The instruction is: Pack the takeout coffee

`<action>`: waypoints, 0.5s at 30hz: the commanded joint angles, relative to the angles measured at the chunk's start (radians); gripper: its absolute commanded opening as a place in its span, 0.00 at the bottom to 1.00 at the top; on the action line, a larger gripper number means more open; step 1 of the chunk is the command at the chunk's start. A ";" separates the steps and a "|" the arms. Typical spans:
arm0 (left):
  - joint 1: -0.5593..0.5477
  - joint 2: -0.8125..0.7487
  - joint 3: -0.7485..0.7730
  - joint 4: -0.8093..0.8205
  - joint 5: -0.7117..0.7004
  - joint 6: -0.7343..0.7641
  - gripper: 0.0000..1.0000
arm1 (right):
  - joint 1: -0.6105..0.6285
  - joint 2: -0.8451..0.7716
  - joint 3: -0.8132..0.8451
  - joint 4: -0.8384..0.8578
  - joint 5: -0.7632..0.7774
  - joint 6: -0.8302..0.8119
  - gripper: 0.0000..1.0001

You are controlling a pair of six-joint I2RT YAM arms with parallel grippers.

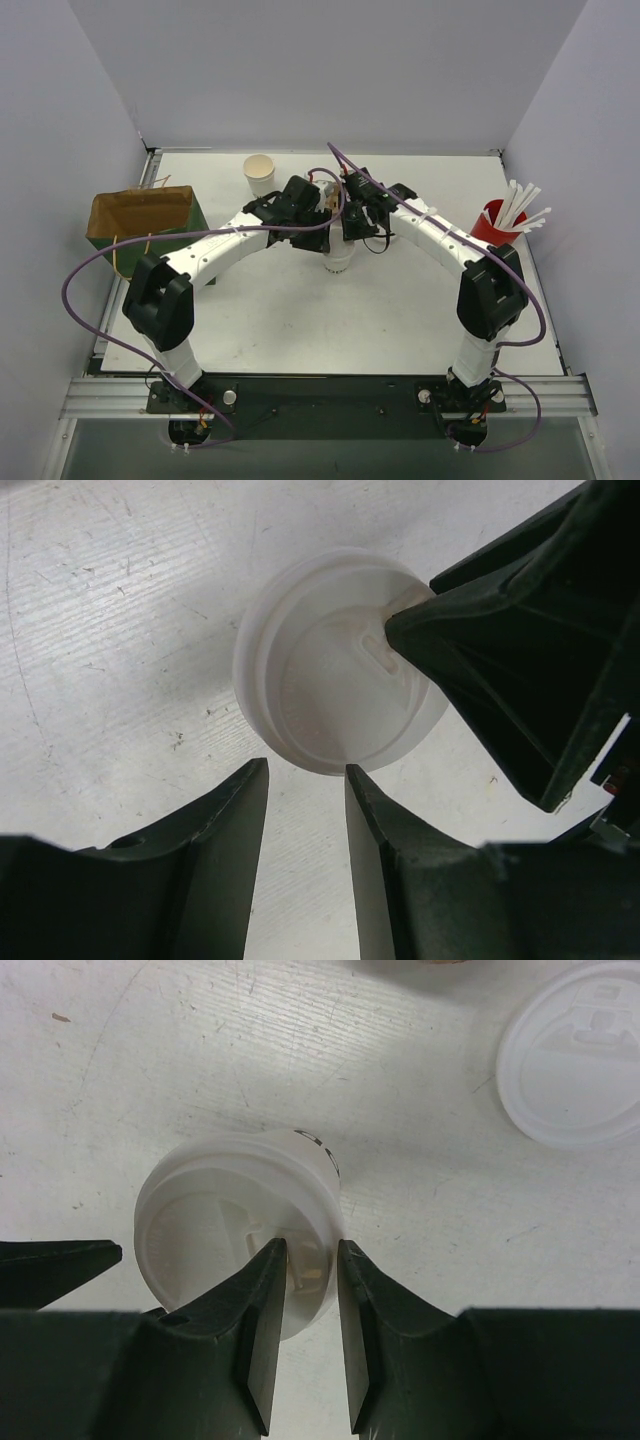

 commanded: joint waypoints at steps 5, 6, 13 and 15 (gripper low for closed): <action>0.024 -0.032 0.077 -0.029 0.003 0.029 0.48 | 0.001 0.010 0.049 -0.055 0.008 -0.040 0.28; 0.027 -0.029 0.088 -0.030 0.006 0.029 0.48 | 0.001 0.007 0.057 -0.055 0.013 -0.038 0.28; 0.042 -0.003 0.127 -0.033 0.020 0.036 0.48 | -0.003 -0.019 0.072 -0.078 0.037 -0.009 0.34; 0.045 0.009 0.137 -0.035 0.021 0.038 0.47 | -0.008 -0.035 0.072 -0.078 0.036 0.014 0.34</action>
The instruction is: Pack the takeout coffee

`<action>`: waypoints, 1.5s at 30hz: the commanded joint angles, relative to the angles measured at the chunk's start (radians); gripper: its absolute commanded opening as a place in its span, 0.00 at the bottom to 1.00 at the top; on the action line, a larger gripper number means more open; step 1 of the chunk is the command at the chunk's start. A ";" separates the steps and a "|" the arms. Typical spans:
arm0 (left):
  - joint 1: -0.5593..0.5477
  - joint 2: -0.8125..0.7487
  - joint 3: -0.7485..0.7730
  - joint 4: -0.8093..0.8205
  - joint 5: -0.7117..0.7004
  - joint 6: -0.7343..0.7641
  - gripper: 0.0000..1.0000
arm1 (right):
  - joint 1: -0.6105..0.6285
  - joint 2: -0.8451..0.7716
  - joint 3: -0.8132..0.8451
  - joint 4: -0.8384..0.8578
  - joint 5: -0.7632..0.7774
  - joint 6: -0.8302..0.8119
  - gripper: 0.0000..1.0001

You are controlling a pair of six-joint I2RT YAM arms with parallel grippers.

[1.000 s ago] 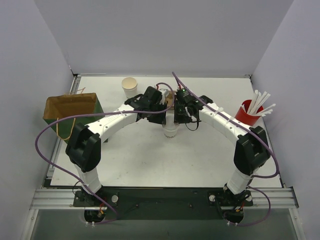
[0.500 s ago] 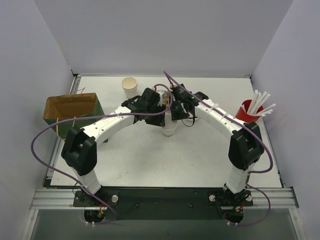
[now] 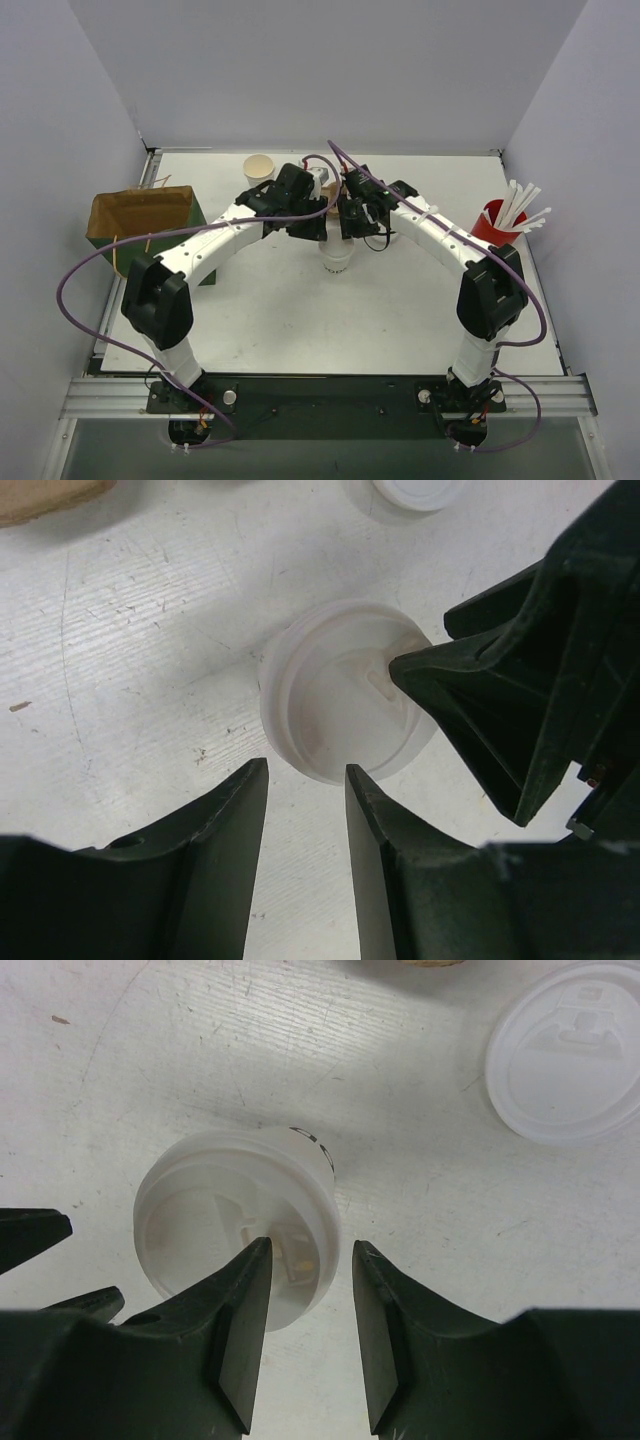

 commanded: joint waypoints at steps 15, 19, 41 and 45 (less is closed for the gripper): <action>0.013 0.085 0.118 -0.016 0.000 0.041 0.39 | -0.019 -0.127 -0.043 -0.037 0.011 0.161 0.32; 0.011 0.097 0.109 -0.015 -0.013 0.046 0.36 | -0.015 -0.126 -0.050 -0.032 0.003 0.168 0.30; 0.011 0.103 0.055 0.011 -0.017 0.040 0.22 | 0.006 -0.040 -0.077 0.001 -0.040 0.208 0.23; 0.010 0.100 0.029 0.029 -0.013 0.030 0.22 | 0.006 -0.017 -0.104 0.021 -0.043 0.221 0.22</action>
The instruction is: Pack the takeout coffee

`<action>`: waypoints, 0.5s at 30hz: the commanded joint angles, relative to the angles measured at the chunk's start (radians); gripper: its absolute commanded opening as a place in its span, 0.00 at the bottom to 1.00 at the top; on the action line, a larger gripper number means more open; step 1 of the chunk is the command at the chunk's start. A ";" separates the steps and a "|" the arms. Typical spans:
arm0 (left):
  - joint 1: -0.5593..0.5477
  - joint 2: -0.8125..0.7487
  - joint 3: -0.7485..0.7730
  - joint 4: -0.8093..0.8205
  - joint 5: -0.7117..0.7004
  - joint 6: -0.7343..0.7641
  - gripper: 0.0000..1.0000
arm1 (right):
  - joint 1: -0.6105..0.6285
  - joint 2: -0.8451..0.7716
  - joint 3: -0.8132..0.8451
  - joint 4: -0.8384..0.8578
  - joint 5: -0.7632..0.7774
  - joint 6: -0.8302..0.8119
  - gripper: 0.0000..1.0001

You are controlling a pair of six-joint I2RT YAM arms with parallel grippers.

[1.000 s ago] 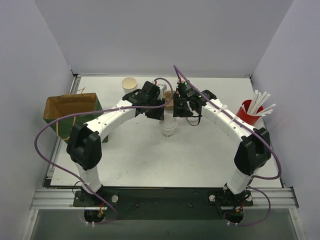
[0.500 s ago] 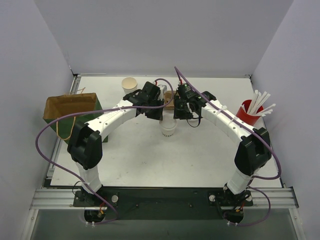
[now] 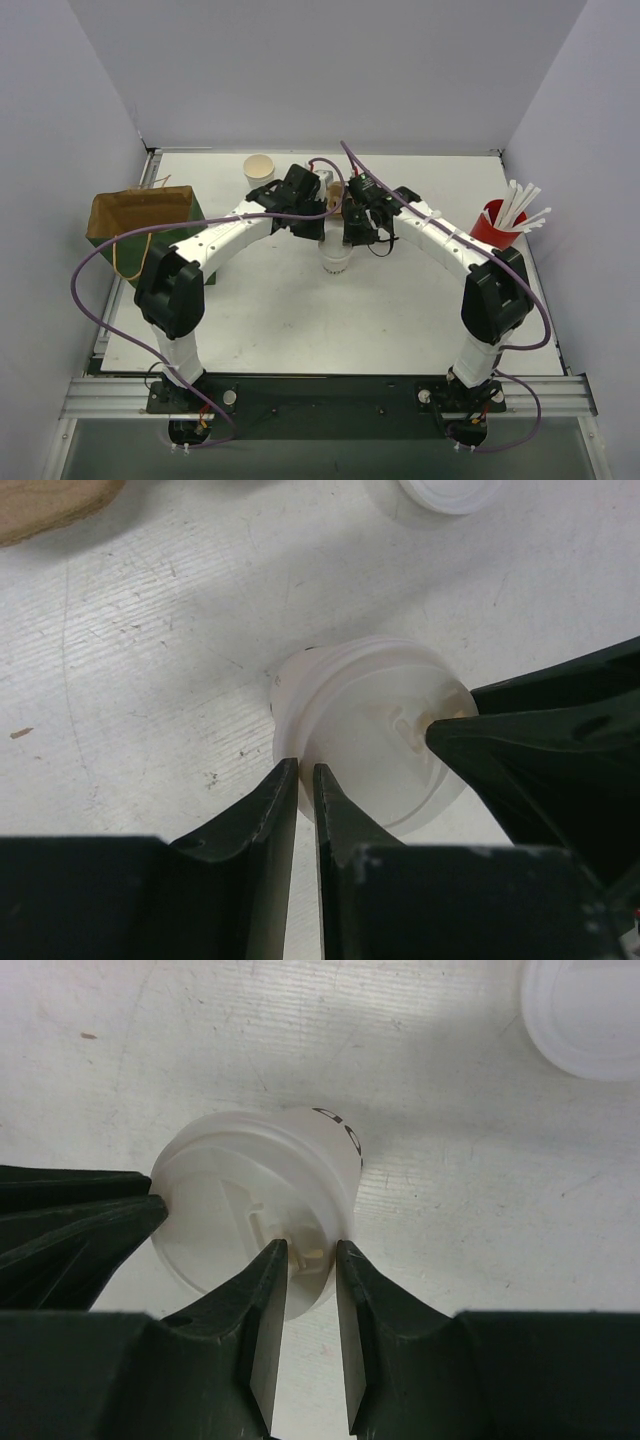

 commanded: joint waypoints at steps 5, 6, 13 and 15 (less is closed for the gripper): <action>0.003 -0.011 -0.044 0.035 -0.005 -0.007 0.22 | 0.008 0.029 -0.028 0.000 -0.001 0.024 0.20; 0.003 -0.014 -0.049 0.037 -0.005 -0.012 0.22 | 0.008 0.028 -0.024 -0.003 0.006 0.021 0.20; -0.011 -0.074 -0.118 0.060 -0.002 -0.047 0.22 | 0.005 0.071 0.038 -0.012 0.026 -0.045 0.20; -0.014 -0.094 -0.153 0.074 -0.003 -0.061 0.22 | 0.005 0.095 0.063 -0.012 0.035 -0.076 0.20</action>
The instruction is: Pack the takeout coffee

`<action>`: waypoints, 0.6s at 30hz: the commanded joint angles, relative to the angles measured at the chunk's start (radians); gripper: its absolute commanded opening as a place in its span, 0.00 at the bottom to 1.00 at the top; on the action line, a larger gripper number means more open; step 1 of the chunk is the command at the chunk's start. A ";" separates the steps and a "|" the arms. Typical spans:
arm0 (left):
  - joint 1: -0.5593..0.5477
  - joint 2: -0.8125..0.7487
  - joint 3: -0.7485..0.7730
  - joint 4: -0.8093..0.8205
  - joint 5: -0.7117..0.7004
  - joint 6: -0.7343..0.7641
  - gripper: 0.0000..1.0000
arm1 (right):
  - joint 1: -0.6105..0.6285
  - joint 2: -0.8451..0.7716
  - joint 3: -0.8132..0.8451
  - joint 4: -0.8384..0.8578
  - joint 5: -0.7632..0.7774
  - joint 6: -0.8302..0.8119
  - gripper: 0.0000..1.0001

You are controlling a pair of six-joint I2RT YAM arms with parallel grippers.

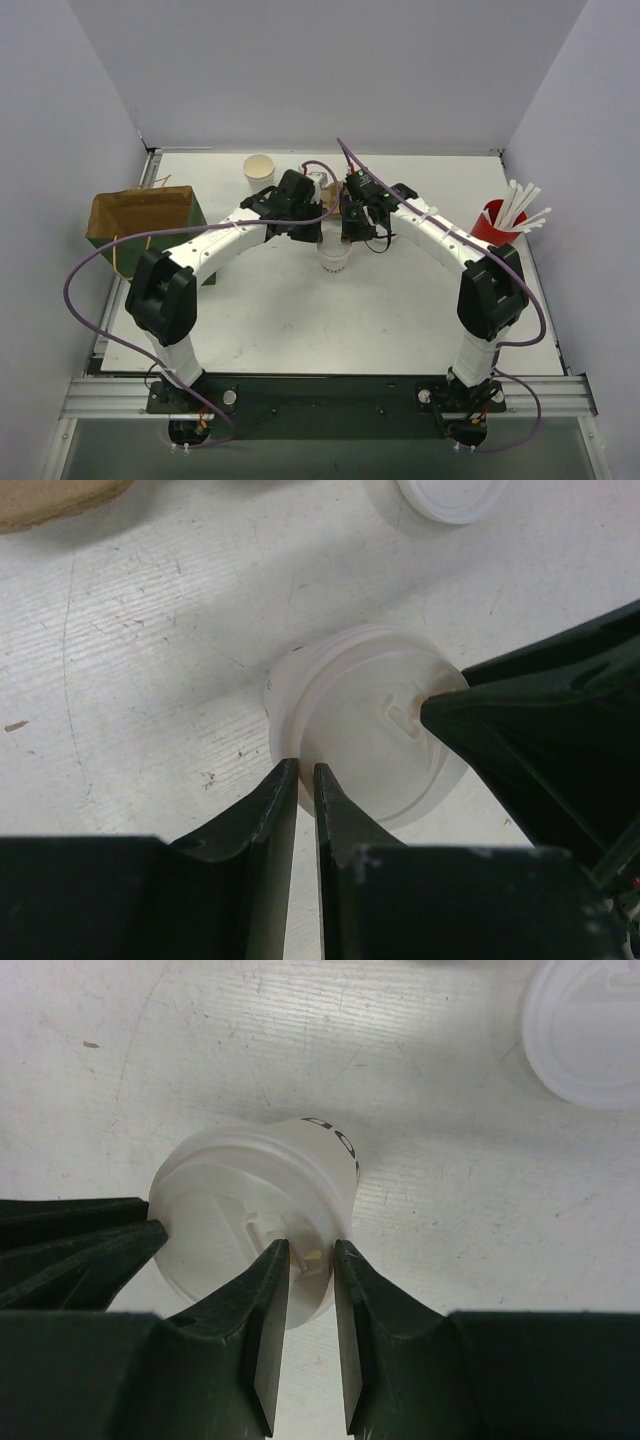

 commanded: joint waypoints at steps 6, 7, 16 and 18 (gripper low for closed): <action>-0.027 -0.108 -0.147 0.018 -0.035 -0.065 0.22 | -0.002 0.105 0.082 -0.025 0.043 -0.109 0.20; -0.027 -0.111 -0.156 0.021 -0.044 -0.067 0.22 | -0.002 0.108 0.084 -0.026 0.045 -0.116 0.20; -0.019 -0.124 -0.068 0.005 -0.049 -0.059 0.31 | -0.002 0.105 0.079 -0.020 0.052 -0.132 0.20; -0.017 -0.116 -0.036 -0.012 -0.050 -0.050 0.34 | -0.002 0.105 0.079 -0.021 0.054 -0.133 0.20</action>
